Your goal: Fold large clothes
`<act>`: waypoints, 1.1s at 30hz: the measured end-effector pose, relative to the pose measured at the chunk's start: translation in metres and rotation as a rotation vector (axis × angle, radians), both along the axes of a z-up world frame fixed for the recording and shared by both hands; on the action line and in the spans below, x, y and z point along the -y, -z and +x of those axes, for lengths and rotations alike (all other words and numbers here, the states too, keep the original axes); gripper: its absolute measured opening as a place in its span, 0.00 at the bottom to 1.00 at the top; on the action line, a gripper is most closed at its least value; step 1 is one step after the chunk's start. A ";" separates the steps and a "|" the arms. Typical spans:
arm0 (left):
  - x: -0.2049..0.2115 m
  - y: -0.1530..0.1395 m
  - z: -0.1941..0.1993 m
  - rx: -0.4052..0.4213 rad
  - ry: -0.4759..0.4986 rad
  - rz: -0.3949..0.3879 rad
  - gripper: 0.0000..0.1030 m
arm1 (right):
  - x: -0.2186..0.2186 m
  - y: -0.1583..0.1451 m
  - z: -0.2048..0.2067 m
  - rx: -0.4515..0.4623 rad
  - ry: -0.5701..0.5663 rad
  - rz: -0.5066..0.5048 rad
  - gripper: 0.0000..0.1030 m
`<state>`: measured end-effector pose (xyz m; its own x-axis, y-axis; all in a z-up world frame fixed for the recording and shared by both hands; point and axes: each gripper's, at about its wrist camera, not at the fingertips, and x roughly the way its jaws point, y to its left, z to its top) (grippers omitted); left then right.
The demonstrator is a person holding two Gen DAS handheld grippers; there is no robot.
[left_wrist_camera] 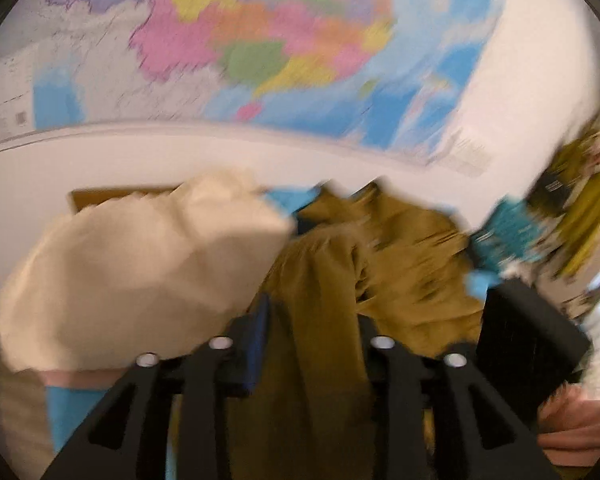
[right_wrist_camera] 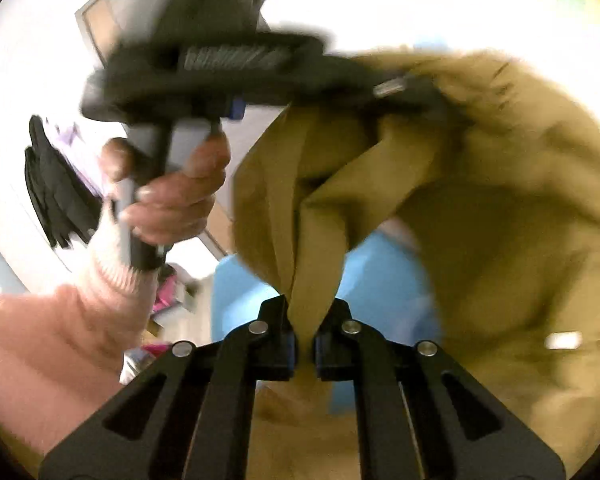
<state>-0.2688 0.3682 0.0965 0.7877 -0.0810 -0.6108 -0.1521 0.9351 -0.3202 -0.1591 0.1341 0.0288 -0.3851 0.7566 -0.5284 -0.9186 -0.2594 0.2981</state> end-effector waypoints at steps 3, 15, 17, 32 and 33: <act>0.018 -0.019 -0.011 0.128 0.097 -0.024 0.62 | 0.055 -0.052 0.034 0.129 0.082 0.017 0.06; 0.061 0.056 0.046 -0.052 0.083 0.075 0.68 | 0.178 0.010 0.188 0.081 0.606 -0.384 0.22; 0.073 0.093 0.073 -0.192 0.075 0.141 0.67 | 0.184 0.038 0.195 0.095 0.671 -0.474 0.49; 0.079 0.148 0.106 -0.309 0.058 0.094 0.67 | 0.017 -0.002 0.176 0.160 0.474 -0.282 0.74; 0.079 0.149 0.103 -0.309 0.055 0.089 0.67 | 0.007 0.008 0.181 0.158 0.474 -0.308 0.74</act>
